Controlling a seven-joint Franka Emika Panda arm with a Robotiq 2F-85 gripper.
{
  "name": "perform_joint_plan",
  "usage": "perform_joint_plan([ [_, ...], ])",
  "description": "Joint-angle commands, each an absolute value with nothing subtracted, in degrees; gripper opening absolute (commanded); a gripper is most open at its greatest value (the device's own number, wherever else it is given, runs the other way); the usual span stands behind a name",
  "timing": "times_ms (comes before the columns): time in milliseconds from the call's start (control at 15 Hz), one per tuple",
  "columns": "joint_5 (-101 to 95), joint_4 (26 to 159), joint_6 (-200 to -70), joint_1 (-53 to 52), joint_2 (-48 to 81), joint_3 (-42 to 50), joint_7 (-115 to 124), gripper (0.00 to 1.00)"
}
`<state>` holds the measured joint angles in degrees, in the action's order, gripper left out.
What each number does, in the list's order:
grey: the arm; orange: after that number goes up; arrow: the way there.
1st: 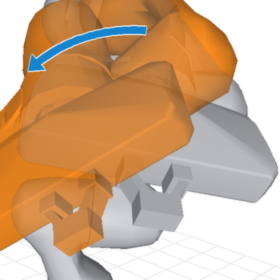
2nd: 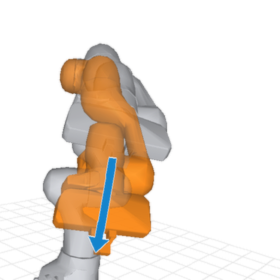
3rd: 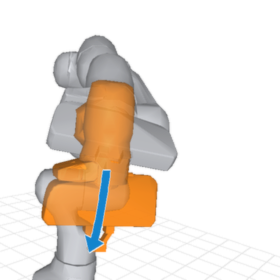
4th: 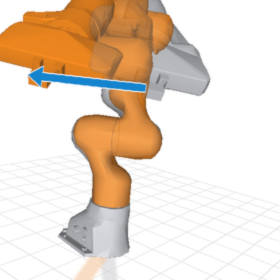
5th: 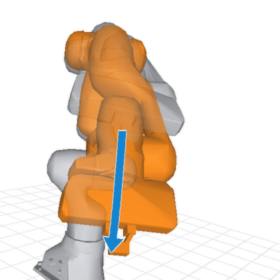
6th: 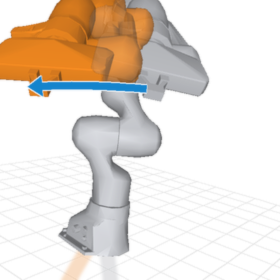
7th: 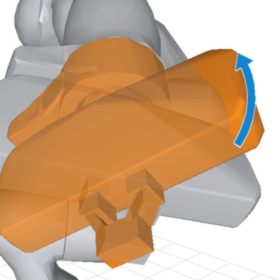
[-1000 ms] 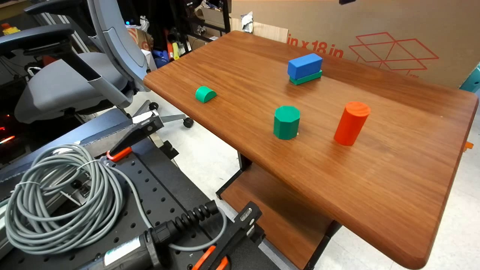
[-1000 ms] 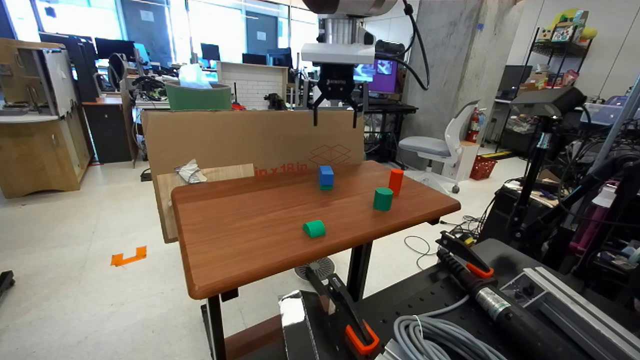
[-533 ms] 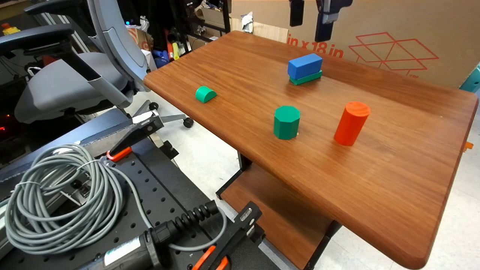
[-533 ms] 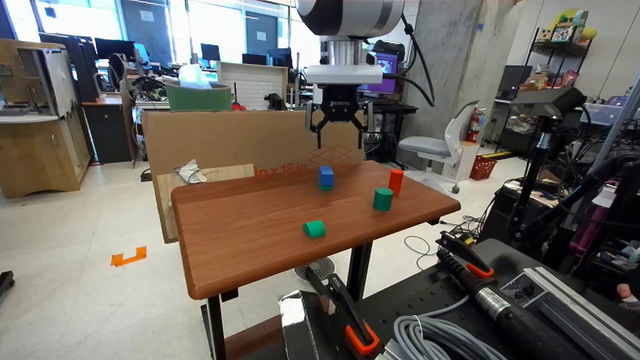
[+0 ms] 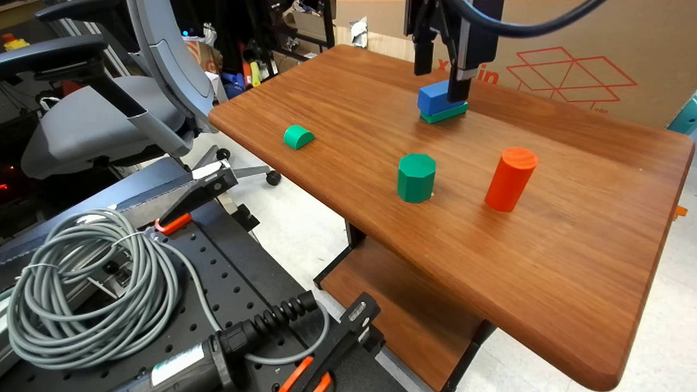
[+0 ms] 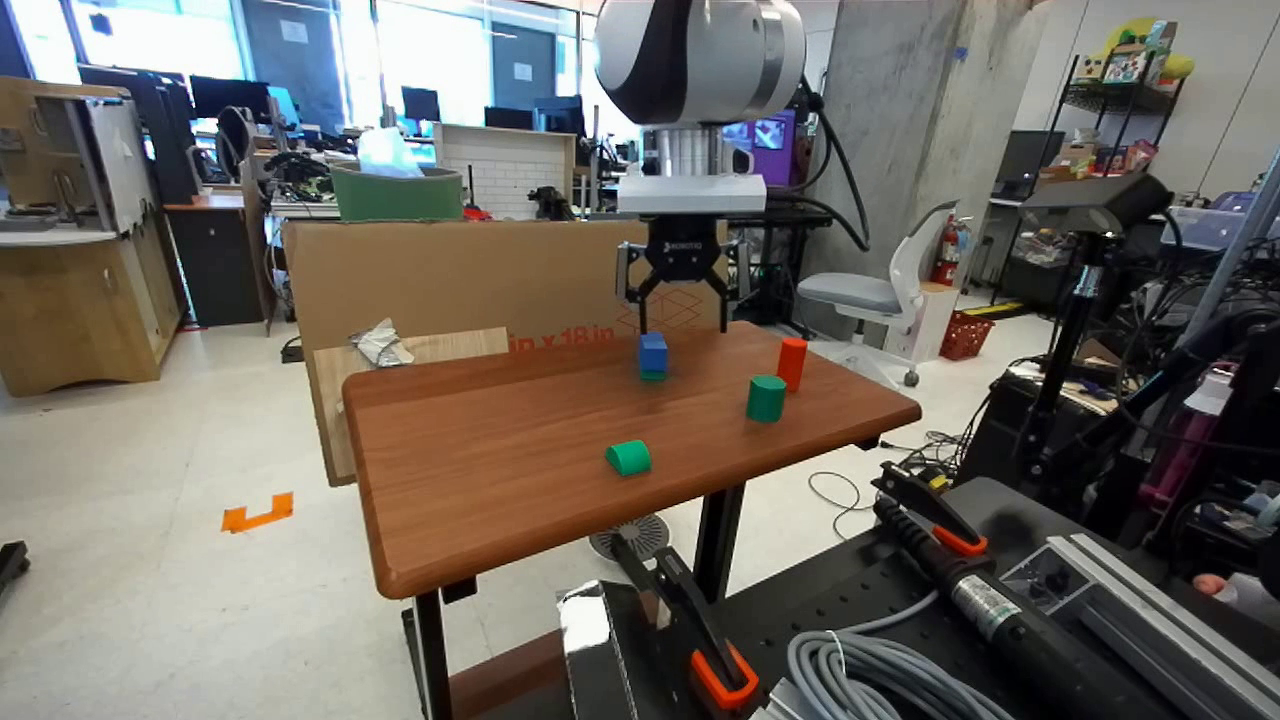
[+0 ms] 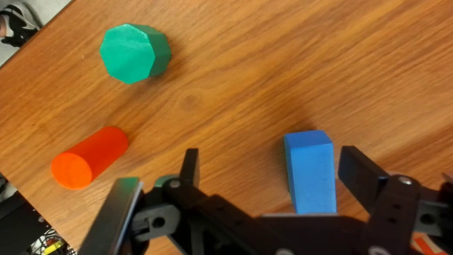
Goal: Unstack the four blocks on the right
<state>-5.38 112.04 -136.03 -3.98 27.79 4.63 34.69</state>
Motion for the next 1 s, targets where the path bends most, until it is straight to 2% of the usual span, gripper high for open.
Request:
perform_joint_plan([
  [0, -1.7, 110.6, -137.3, -3.4, 29.4, 4.2, 32.4, 1.0],
  [600, 1.7, 108.3, -137.1, -4.1, 32.5, 4.2, 30.1, 1.0],
  [667, 1.9, 108.1, -137.3, -4.0, 32.8, 4.1, 29.6, 0.75],
  [733, 1.9, 107.8, -137.4, -4.0, 33.1, 4.1, 29.5, 0.74],
  [933, 1.9, 107.0, -137.3, -3.9, 33.8, 4.0, 28.4, 0.49],
])
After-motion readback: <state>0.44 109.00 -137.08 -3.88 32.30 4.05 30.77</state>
